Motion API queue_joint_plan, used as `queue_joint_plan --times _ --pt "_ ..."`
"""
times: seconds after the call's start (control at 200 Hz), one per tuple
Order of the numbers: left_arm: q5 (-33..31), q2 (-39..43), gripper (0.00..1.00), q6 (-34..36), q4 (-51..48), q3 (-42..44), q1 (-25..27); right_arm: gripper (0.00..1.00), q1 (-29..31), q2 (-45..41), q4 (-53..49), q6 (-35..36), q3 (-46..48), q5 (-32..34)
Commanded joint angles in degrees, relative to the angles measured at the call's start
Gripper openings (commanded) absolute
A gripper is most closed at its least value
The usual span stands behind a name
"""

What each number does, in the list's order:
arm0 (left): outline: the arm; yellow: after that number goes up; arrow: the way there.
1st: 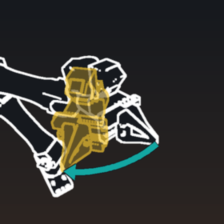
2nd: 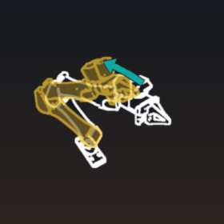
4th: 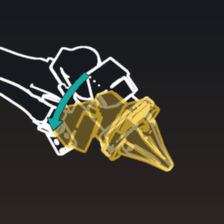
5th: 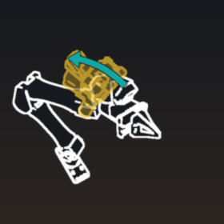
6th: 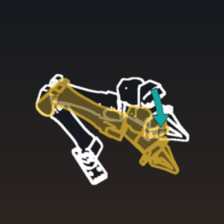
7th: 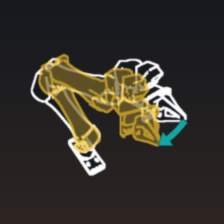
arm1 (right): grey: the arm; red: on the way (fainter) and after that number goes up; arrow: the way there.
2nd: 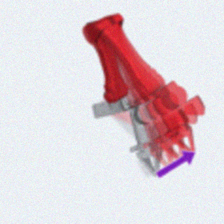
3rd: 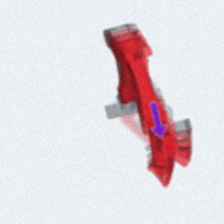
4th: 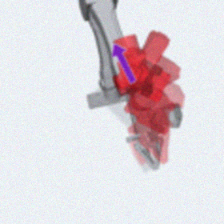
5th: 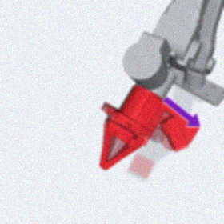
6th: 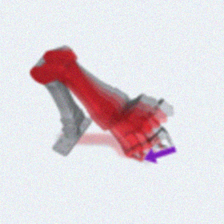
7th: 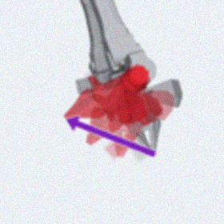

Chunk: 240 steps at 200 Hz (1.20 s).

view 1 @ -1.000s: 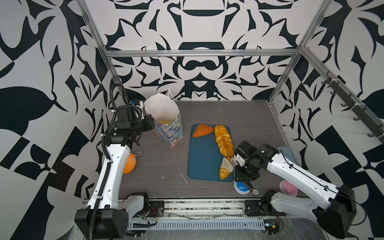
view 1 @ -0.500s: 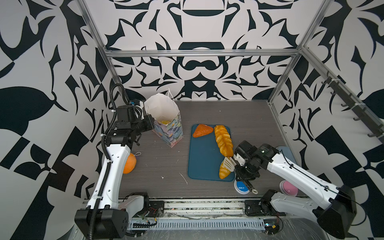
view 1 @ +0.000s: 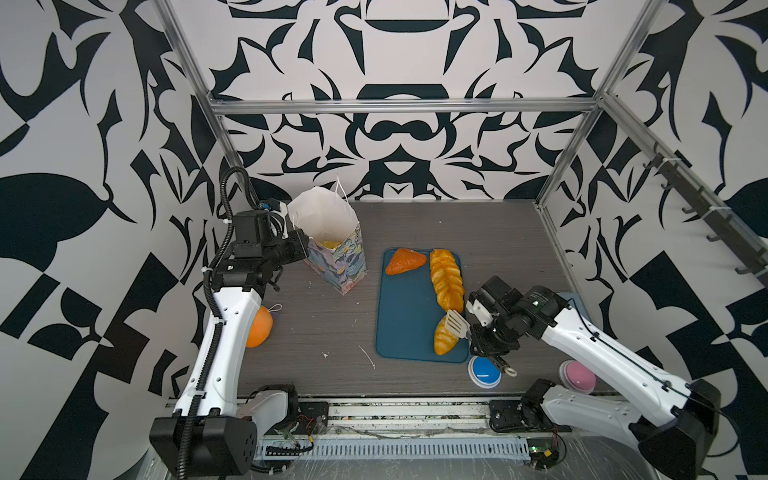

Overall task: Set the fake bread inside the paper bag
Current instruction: 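Squeeze the tongs around the croissant with the right gripper, then lift the pinched croissant off the tray with the right gripper's tongs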

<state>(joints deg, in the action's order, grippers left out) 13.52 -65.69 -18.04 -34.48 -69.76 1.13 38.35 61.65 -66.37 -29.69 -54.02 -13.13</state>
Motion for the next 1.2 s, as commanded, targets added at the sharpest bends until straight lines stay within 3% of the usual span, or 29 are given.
queue_joint_plan --times 0.0,0.31,0.48,0.865,1.195 --pt "0.35 -0.28 0.0 -0.27 -0.06 0.14 -0.15 0.25 0.32 -0.87 0.31 0.78 -2.93 -0.28" --pt "0.42 -0.01 0.0 -0.25 -0.18 0.15 -0.11 0.25 4.18 3.0 2.98 -0.13 -2.68 -0.92" --pt "0.4 -0.03 0.0 -0.26 -0.14 0.15 -0.08 0.31 4.97 1.61 0.24 -0.83 -4.75 2.44" --pt "0.52 -0.05 0.0 -0.3 0.02 0.15 -0.1 0.43 4.98 -0.39 -1.57 -2.5 -3.98 3.02" --pt "0.39 -0.14 0.0 -0.32 -0.04 0.24 -0.15 0.47 5.25 0.39 0.14 -2.48 -1.94 0.62"
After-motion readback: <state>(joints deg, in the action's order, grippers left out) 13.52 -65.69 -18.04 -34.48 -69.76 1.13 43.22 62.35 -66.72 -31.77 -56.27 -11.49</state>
